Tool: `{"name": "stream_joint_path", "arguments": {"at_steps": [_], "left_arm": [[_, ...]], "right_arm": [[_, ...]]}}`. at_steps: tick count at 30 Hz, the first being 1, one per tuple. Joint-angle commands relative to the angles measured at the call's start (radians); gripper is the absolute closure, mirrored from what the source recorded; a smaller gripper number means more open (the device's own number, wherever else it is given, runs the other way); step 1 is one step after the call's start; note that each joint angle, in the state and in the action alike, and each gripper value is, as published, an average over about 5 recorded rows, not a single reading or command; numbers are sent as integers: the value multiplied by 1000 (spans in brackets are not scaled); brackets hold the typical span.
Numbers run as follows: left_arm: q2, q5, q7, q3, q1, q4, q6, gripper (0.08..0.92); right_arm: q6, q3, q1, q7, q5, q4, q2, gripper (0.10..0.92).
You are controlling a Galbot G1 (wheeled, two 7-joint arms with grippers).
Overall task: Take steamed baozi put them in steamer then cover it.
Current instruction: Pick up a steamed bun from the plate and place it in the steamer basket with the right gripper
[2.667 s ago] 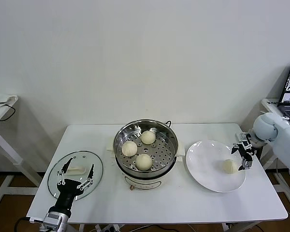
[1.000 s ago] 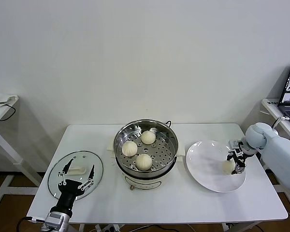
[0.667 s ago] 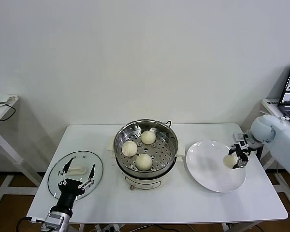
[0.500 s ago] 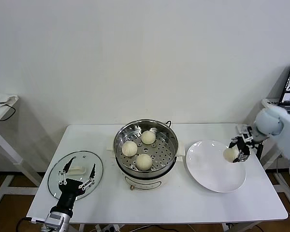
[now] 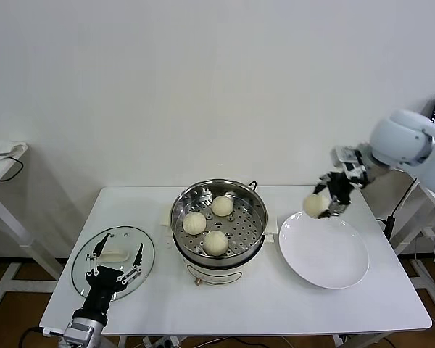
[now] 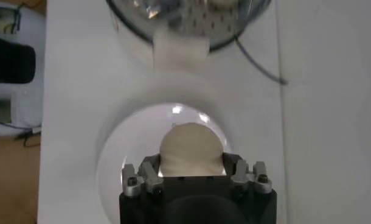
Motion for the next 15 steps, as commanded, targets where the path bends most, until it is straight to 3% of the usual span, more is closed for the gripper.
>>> {"name": "stream_joint_path", "arguments": {"at_steps": [1,15], "left_arm": [[1,-2,0,-6,-2,-9,-1,177],[3,-5,0,-26,-20,14,1,177]], "right_arm": [[-137,-243,289,62,257,64,279,347],[-161,-107,-53,66,139,-184,536,347]]}}
